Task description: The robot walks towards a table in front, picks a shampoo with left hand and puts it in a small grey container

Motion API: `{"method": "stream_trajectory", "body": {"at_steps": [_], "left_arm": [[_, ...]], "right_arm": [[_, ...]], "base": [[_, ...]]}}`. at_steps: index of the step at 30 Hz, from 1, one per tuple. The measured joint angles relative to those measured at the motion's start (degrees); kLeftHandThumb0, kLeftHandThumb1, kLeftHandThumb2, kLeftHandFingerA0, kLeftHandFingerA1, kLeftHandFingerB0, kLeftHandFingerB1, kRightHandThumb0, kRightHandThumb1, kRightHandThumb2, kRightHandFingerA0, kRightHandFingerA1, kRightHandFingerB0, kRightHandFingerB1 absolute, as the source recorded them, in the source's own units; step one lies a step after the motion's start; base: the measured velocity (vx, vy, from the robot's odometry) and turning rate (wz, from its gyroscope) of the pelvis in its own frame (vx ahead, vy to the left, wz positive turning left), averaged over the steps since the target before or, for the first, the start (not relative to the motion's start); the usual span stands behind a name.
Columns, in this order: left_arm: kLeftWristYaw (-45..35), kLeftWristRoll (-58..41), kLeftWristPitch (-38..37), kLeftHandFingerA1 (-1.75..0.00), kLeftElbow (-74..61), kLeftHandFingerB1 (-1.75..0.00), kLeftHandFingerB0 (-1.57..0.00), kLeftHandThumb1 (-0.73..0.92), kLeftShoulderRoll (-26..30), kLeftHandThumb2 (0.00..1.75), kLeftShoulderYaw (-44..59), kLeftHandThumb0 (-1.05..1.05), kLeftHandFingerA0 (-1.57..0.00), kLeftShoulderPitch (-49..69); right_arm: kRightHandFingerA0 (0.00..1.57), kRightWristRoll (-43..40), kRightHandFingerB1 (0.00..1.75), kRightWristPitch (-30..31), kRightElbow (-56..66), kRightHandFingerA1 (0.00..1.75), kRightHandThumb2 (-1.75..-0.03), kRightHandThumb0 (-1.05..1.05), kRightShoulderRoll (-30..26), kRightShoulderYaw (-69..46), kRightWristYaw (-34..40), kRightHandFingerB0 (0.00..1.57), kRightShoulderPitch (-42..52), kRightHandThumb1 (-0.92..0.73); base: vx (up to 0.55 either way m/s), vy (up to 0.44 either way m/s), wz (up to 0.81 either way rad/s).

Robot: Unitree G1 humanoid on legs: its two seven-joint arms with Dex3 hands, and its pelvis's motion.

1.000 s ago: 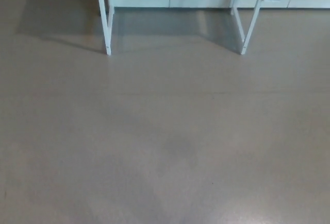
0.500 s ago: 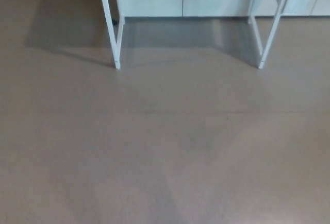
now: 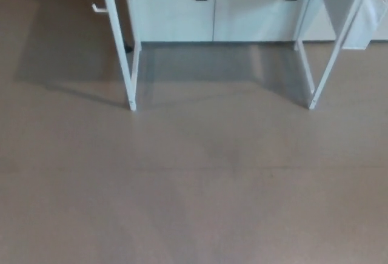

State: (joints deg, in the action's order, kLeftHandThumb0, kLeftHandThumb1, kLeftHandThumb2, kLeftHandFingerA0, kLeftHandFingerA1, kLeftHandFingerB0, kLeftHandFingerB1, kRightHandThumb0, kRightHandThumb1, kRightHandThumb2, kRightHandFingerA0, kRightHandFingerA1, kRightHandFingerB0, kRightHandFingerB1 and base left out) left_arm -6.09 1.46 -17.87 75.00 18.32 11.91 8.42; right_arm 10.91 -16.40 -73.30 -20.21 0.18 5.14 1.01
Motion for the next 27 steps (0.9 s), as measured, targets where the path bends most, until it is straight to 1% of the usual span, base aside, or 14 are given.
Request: {"method": "stream_trajectory", "body": {"at_steps": [1, 2, 3, 5, 7, 14, 18, 19, 20, 26, 27], "left_arm": [[0.0, 0.0, 0.0, -0.46, 0.0, -0.34, -0.35, 0.55, 0.1, 0.57, 0.1, -0.31, -0.65, -0.2], [0.1, -0.1, 0.0, -0.44, 0.0, -0.34, -0.35, 0.54, 0.1, 0.57, 0.3, -0.32, -0.61, -0.3], [0.2, -0.1, 0.0, -0.46, 0.0, -0.34, -0.35, 0.54, 0.1, 0.57, 0.3, -0.30, -0.64, -0.4], [0.3, -0.1, -0.1, -0.46, 0.0, -0.34, -0.35, 0.54, 0.1, 0.57, 0.3, -0.30, -0.64, -0.3], [0.4, -0.1, -0.1, -0.44, 0.0, -0.34, -0.35, 0.55, 0.2, 0.57, 0.3, -0.33, -0.59, -0.1], [0.5, 0.0, -0.3, -0.43, 0.0, -0.34, -0.36, 0.55, -0.4, 0.57, 0.1, -0.32, -0.57, -0.9], [0.5, -0.1, -0.7, -0.44, 0.0, -0.35, -0.36, 0.55, -0.4, 0.57, 0.2, -0.32, -0.56, 0.2], [0.5, -0.1, -0.7, -0.45, 0.0, -0.35, -0.37, 0.56, -0.4, 0.57, 0.3, -0.32, -0.61, 0.6], [0.4, -0.1, -0.7, -0.47, 0.1, -0.36, -0.37, 0.55, -0.4, 0.57, 0.4, -0.32, -0.63, 0.9], [-0.2, -0.3, -0.7, -0.45, 0.2, -0.36, -0.38, 0.55, -0.3, 0.57, 0.9, -0.33, -0.62, 1.6], [-0.2, -0.3, -0.7, -0.44, 0.3, -0.35, -0.36, 0.55, -0.1, 0.57, 1.0, -0.32, -0.60, 1.3]], "right_arm": [[0.78, 0.0, 0.40, 0.0, 0.1, 0.51, -0.59, -0.25, 0.0, 0.2, 0.0, 0.50, -0.3, -0.62], [0.78, 0.1, 0.40, 0.2, 0.1, 0.51, -0.59, -0.26, 0.0, 0.5, -0.1, 0.49, -0.4, -0.62], [0.77, 0.2, 0.40, 0.3, 0.1, 0.50, -0.58, -0.25, 0.0, 0.7, -0.1, 0.51, -0.5, -0.62], [0.77, 0.3, 0.40, 0.5, 0.1, 0.50, -0.58, -0.25, 0.1, 1.2, -0.1, 0.51, -0.5, -0.62], [0.78, 0.4, 0.40, 0.6, 0.1, 0.50, -0.59, -0.23, 0.1, 1.5, -0.1, 0.51, -0.6, -0.62], [0.75, 0.8, 0.39, 1.2, -0.3, 0.48, -0.58, -0.25, -0.4, 1.9, -0.4, 0.51, -3.0, -0.61], [0.77, 1.1, 0.38, 1.9, -0.2, 0.48, -0.58, -0.28, -0.5, 2.5, -0.4, 0.51, -4.4, -0.59], [0.69, 1.2, 0.48, 2.0, -0.3, 0.58, -0.73, -0.35, -0.5, 2.7, -0.4, 0.46, -4.5, -0.50], [0.74, 1.3, 0.38, 2.2, -0.4, 0.47, -0.58, -0.26, -0.5, 3.0, -0.4, 0.51, -4.3, -0.60], [0.74, 1.9, 0.38, 2.8, -0.8, 0.47, -0.58, -0.26, -0.3, 3.8, -0.4, 0.50, -4.0, -0.60], [0.69, 2.0, 0.48, 2.9, -0.8, 0.57, -0.73, -0.37, -0.2, 3.8, -0.4, 0.47, -4.1, -0.51]], "base": [[0.30, 0.113, 0.07], [0.32, 0.082, -0.01], [0.30, 0.056, 0.08], [0.34, 0.025, 0.11], [0.30, -0.046, 0.12], [0.49, -0.149, 0.38], [0.39, -0.123, 0.02], [0.39, -0.061, -0.01], [0.35, -0.011, -0.12], [0.45, 0.101, -0.22], [0.56, 0.239, -0.03]]}}
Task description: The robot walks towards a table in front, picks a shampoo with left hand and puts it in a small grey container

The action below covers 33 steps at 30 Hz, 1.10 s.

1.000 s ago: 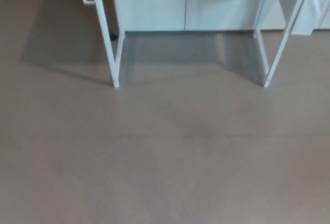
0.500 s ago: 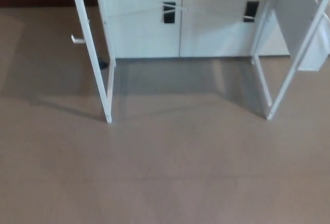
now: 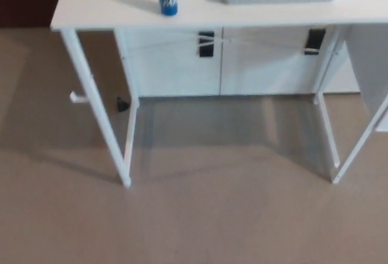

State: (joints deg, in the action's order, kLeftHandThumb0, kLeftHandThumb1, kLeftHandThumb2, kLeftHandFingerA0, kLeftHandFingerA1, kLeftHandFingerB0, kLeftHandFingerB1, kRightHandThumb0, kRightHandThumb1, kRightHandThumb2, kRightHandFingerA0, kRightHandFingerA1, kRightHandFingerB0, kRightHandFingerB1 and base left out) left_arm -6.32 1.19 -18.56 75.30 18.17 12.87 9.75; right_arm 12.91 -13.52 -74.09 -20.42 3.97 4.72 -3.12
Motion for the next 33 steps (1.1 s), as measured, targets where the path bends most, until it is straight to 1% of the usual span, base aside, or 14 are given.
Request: {"method": "stream_trajectory", "body": {"at_steps": [8, 9, 14, 15, 16, 17, 18, 23, 24, 27, 28, 29, 30, 33], "left_arm": [[-0.6, -0.2, -0.5, -0.46, -0.4, -0.35, -0.36, 0.55, 0.5, 0.57, 0.7, -0.32, -0.62, -0.5], [-0.6, -0.2, -0.5, -0.44, -0.4, -0.35, -0.35, 0.55, 0.5, 0.57, 0.7, -0.35, -0.57, -0.4], [-0.8, -0.1, -0.5, -0.44, -0.2, -0.35, -0.36, 0.55, 0.7, 0.57, 0.7, -0.34, -0.57, 0.3], [-0.9, -0.2, -0.5, -0.57, -0.2, -0.45, -0.31, 0.43, 0.8, 0.72, 0.8, -0.40, -0.58, 0.4], [-1.0, -0.1, -0.5, -0.57, -0.1, -0.45, -0.31, 0.43, 0.7, 0.72, 0.8, -0.40, -0.58, 0.4], [-1.2, -0.2, -0.6, -0.46, -0.3, -0.35, -0.36, 0.54, 0.5, 0.57, 0.9, -0.32, -0.62, 0.0], [-1.3, -0.2, -0.7, -0.45, -0.4, -0.36, -0.36, 0.55, 0.5, 0.57, 1.0, -0.33, -0.61, -0.1], [-1.3, -0.1, -0.8, -0.46, -0.3, -0.36, -0.38, 0.55, 0.5, 0.57, 0.9, -0.34, -0.64, 0.6], [-1.3, -0.1, -0.8, -0.58, -0.3, -0.47, -0.34, 0.43, 0.5, 0.74, 0.9, -0.41, -0.58, 0.6], [-1.3, -0.1, -0.8, -0.58, -0.2, -0.47, -0.34, 0.43, 0.5, 0.74, 0.9, -0.41, -0.58, 0.6], [-1.3, -0.1, -0.8, -0.58, -0.2, -0.48, -0.35, 0.44, 0.5, 0.75, 0.9, -0.41, -0.58, 0.7], [-1.3, -0.1, -0.8, -0.58, -0.2, -0.48, -0.35, 0.44, 0.5, 0.75, 0.9, -0.41, -0.58, 0.7], [-1.2, -0.1, -0.7, -0.47, -0.2, -0.38, -0.41, 0.56, 0.4, 0.57, 0.8, -0.34, -0.61, 0.6], [-1.3, -0.1, -0.9, -0.44, -0.2, -0.37, -0.40, 0.56, 1.2, 0.57, 0.7, -0.33, -0.59, 0.5]], "right_arm": [[0.70, 0.4, 0.49, 0.0, 0.0, 0.58, -0.74, -0.37, 0.4, 0.7, -0.1, 0.47, -0.2, -0.50], [0.72, 0.4, 0.39, 0.0, 0.0, 0.47, -0.57, -0.27, 0.4, 0.7, -0.1, 0.53, -0.2, -0.59], [0.73, 0.4, 0.39, 0.2, 0.0, 0.48, -0.57, -0.27, 0.6, 0.8, -0.3, 0.54, -0.4, -0.59], [0.69, 0.4, 0.49, 0.3, 0.0, 0.57, -0.73, -0.36, 1.0, 0.9, -0.4, 0.49, -0.6, -0.50], [0.69, 0.5, 0.49, 0.2, -0.1, 0.57, -0.73, -0.36, 1.1, 0.9, -0.4, 0.49, -0.6, -0.50], [0.68, 0.5, 0.49, 0.3, 0.0, 0.57, -0.73, -0.36, 0.8, 0.9, -0.4, 0.49, -0.9, -0.51], [0.70, 0.5, 0.39, 0.4, 0.0, 0.47, -0.57, -0.26, 0.8, 1.0, -0.4, 0.53, -1.3, -0.60], [0.70, 0.5, 0.39, 0.5, 0.1, 0.46, -0.57, -0.26, 0.9, 1.3, -0.6, 0.54, -1.7, -0.60], [0.73, 0.6, 0.40, 0.6, 0.0, 0.48, -0.57, -0.27, 0.9, 1.4, -0.7, 0.55, -1.7, -0.60], [0.73, 0.8, 0.40, 0.8, 0.0, 0.48, -0.57, -0.27, 1.1, 1.9, -0.8, 0.55, -1.7, -0.60], [0.70, 0.8, 0.51, 0.9, 0.0, 0.59, -0.75, -0.37, 1.1, 2.0, -0.8, 0.51, -1.7, -0.52], [0.70, 0.9, 0.51, 0.9, 0.0, 0.59, -0.75, -0.37, 1.1, 2.1, -0.8, 0.51, -1.7, -0.52], [0.70, 1.0, 0.51, 0.9, -0.1, 0.59, -0.75, -0.37, 1.2, 2.3, -0.9, 0.51, -1.5, -0.52], [0.73, 1.2, 0.40, 0.9, 0.0, 0.48, -0.58, -0.29, 1.7, 2.5, -1.0, 0.55, -1.8, -0.62]], "base": [[0.43, 0.144, -0.10], [0.26, 0.006, 0.10], [0.27, -0.103, 0.13], [0.32, -0.183, 0.15], [0.32, -0.141, 0.72], [0.29, -0.139, 0.23], [0.28, -0.133, -0.09], [0.17, -0.063, -0.03], [0.09, 0.022, -0.06], [0.09, 0.092, -0.08], [0.11, 0.151, -0.11], [0.20, 0.127, -0.06], [0.09, 0.146, 0.45], [0.09, 0.143, -0.02]]}}
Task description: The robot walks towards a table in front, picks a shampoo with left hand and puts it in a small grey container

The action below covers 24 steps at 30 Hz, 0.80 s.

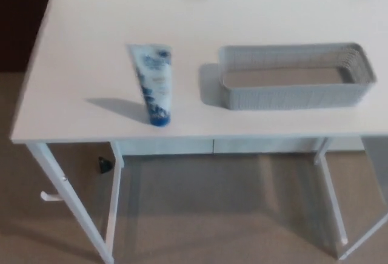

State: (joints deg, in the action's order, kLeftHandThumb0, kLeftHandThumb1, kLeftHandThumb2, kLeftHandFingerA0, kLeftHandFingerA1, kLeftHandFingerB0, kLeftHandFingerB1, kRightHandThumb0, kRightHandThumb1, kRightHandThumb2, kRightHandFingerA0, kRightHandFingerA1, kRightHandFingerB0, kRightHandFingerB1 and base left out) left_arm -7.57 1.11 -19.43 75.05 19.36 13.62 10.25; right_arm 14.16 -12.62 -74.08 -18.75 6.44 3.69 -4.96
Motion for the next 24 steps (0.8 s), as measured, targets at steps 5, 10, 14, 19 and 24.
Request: {"method": "stream_trajectory", "body": {"at_steps": [5, 10, 14, 19, 24], "left_arm": [[0.0, 0.0, 0.0, -0.47, 0.1, -0.38, -0.44, 0.55, 0.8, 0.57, 0.1, -0.34, -0.63, 0.3], [0.2, 0.1, 0.0, -0.47, 0.1, -0.39, -0.44, 0.54, 1.0, 0.56, -0.3, -0.32, -0.62, 0.1], [0.2, 0.0, 0.0, -0.45, 0.2, -0.38, -0.44, 0.56, 0.8, 0.57, -0.3, -0.35, -0.63, 0.0], [0.2, 0.2, 0.0, -0.54, 0.1, -0.49, -0.40, 0.45, 0.8, 0.76, -0.9, -0.45, -0.52, -0.1], [0.3, 0.3, -0.1, -0.46, 0.0, -0.39, -0.45, 0.56, 0.9, 0.57, -1.4, -0.35, -0.62, -0.2]], "right_arm": [[0.68, 0.3, 0.50, 0.1, 0.0, 0.58, -0.74, -0.37, 0.6, 0.3, -0.2, 0.50, -0.4, -0.52], [0.72, 0.5, 0.50, 0.2, 0.0, 0.59, -0.74, -0.36, 0.8, 0.5, -0.4, 0.51, -1.0, -0.52], [0.70, 0.7, 0.51, 0.4, -0.2, 0.59, -0.75, -0.37, 1.0, 0.5, -0.7, 0.52, -1.4, -0.53], [0.71, 1.1, 0.51, 0.7, -0.2, 0.60, -0.76, -0.37, 0.7, 0.6, -0.8, 0.52, -1.5, -0.53], [0.72, 1.3, 0.51, 0.9, -0.2, 0.60, -0.76, -0.37, 0.7, 0.8, -1.0, 0.52, -1.7, -0.54]], "base": [[0.09, 0.051, 0.05], [0.09, -0.090, 0.04], [0.06, -0.250, 0.15], [0.08, -0.054, -0.05], [0.04, 0.114, -0.09]]}}
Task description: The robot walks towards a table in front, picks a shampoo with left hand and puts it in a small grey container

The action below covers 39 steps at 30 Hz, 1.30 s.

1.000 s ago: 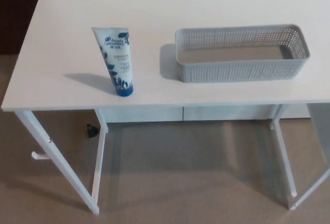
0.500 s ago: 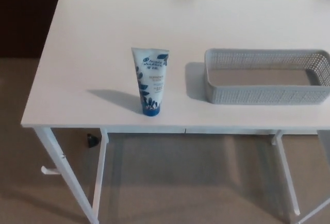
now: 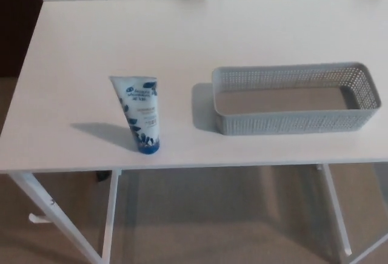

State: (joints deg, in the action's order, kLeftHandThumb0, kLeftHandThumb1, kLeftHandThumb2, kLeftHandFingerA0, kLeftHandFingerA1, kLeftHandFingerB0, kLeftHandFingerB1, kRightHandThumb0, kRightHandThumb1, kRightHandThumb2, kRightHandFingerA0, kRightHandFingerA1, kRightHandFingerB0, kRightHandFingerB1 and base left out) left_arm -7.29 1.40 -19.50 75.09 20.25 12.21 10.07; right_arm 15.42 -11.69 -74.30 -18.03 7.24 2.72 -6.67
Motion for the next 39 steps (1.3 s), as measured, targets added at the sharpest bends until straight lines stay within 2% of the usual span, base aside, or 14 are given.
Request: {"method": "stream_trajectory", "body": {"at_steps": [3, 4, 7, 8, 11, 13, 16, 17, 20, 32, 34, 35, 36, 39], "left_arm": [[0.1, 0.1, -0.2, -0.46, 0.0, -0.39, -0.45, 0.56, -0.1, 0.57, -0.2, -0.35, -0.62, -0.2], [0.1, 0.1, -0.3, -0.46, 0.0, -0.39, -0.46, 0.56, 0.1, 0.57, -0.2, -0.36, -0.63, -0.1], [0.5, 0.1, -0.3, -0.55, 0.0, -0.49, -0.40, 0.44, 0.9, 0.74, -0.1, -0.43, -0.55, -0.1], [0.5, 0.0, -0.3, -0.47, 0.0, -0.39, -0.46, 0.55, 0.9, 0.57, 0.0, -0.34, -0.63, -0.1], [0.5, 0.0, -0.3, -0.44, 0.1, -0.38, -0.46, 0.55, 0.9, 0.57, 0.2, -0.35, -0.61, -0.1], [0.6, 0.0, -0.3, -0.55, 0.1, -0.49, -0.38, 0.45, 0.9, 0.77, 0.1, -0.46, -0.52, -0.1], [0.7, 0.2, -0.3, -0.55, 0.1, -0.49, -0.40, 0.44, 0.9, 0.76, -0.4, -0.46, -0.52, -0.1], [0.8, 0.2, -0.3, -0.44, 0.1, -0.38, -0.46, 0.55, 0.9, 0.56, -0.6, -0.37, -0.60, -0.1], [0.9, 0.3, -0.3, -0.56, 0.1, -0.49, -0.40, 0.44, 0.8, 0.75, -0.7, -0.44, -0.56, -0.2], [1.0, 0.3, -0.3, -0.44, 0.1, -0.38, -0.44, 0.56, 0.8, 0.57, -0.2, -0.35, -0.60, -0.4], [1.0, 0.3, -0.3, -0.53, 0.1, -0.34, -0.35, 0.54, 0.8, 0.57, 0.0, -0.34, -0.69, -0.4], [1.0, 0.1, -0.3, -0.59, 0.1, -0.43, -0.24, 0.45, 0.7, 0.76, 0.5, -0.45, -0.60, -0.5], [0.8, -0.4, -0.4, -0.44, 0.0, -0.31, -0.27, 0.56, 0.5, 0.57, 1.4, -0.39, -0.61, -0.6], [0.4, -1.4, -1.0, -0.44, -0.9, -0.31, -0.27, 0.56, -0.2, 0.57, 3.3, -0.39, -0.61, -0.6]], "right_arm": [[0.72, 0.1, 0.51, 0.2, 0.0, 0.60, -0.76, -0.37, 0.1, 0.2, -0.1, 0.52, -0.1, -0.54], [0.79, 0.1, 0.40, 0.1, 0.1, 0.50, -0.59, -0.29, 0.3, 0.2, -0.1, 0.56, -0.2, -0.63], [0.74, 0.2, 0.51, 0.2, 0.1, 0.60, -0.77, -0.36, 0.8, 0.5, -0.2, 0.52, -0.2, -0.54], [0.73, 0.2, 0.52, 0.2, 0.1, 0.60, -0.77, -0.36, 0.9, 0.6, -0.2, 0.52, -0.2, -0.55], [0.73, 0.2, 0.52, 0.2, 0.1, 0.60, -0.77, -0.36, 0.8, 0.6, -0.2, 0.53, -0.4, -0.55], [0.81, 0.2, 0.41, 0.2, 0.1, 0.50, -0.58, -0.28, 0.9, 0.7, -0.3, 0.57, -0.6, -0.63], [0.80, 0.2, 0.41, 0.2, 0.1, 0.50, -0.59, -0.28, 0.8, 0.7, -0.3, 0.57, -0.6, -0.63], [0.81, 0.2, 0.41, 0.2, 0.1, 0.50, -0.59, -0.28, 0.8, 0.7, -0.3, 0.56, -0.6, -0.63], [0.74, 0.3, 0.51, 0.2, 0.1, 0.59, -0.76, -0.37, 0.8, 0.8, -0.3, 0.52, -0.6, -0.54], [0.72, 0.2, 0.41, 0.4, 0.1, 0.47, -0.59, -0.29, 0.9, 0.9, -0.6, 0.57, -0.9, -0.64], [0.69, 0.2, 0.51, 0.5, 0.1, 0.58, -0.76, -0.36, 0.9, 0.9, -0.6, 0.52, -0.9, -0.54], [0.74, 0.2, 0.41, 0.6, 0.1, 0.48, -0.58, -0.29, 0.9, 0.9, -0.7, 0.57, -1.1, -0.63], [0.73, 0.2, 0.41, 0.6, 0.1, 0.48, -0.59, -0.30, 0.9, 0.9, -0.7, 0.57, -1.3, -0.64], [0.73, 0.3, 0.41, 0.6, 0.1, 0.48, -0.59, -0.30, 0.8, 0.9, -0.8, 0.57, -1.6, -0.64]], "base": [[0.01, 0.313, -0.07], [-0.01, 0.432, -0.08], [0.03, 0.138, 0.14], [0.06, 0.018, 0.09], [0.04, -0.016, 0.08], [0.01, -0.088, 0.08], [-0.03, -0.098, 0.01], [0.00, -0.095, 0.00], [0.00, -0.086, 0.01], [0.00, 0.000, 0.00], [0.00, 0.000, 0.00], [0.00, 0.000, 0.00], [0.00, 0.000, 0.00], [0.00, 0.000, 0.00]]}}
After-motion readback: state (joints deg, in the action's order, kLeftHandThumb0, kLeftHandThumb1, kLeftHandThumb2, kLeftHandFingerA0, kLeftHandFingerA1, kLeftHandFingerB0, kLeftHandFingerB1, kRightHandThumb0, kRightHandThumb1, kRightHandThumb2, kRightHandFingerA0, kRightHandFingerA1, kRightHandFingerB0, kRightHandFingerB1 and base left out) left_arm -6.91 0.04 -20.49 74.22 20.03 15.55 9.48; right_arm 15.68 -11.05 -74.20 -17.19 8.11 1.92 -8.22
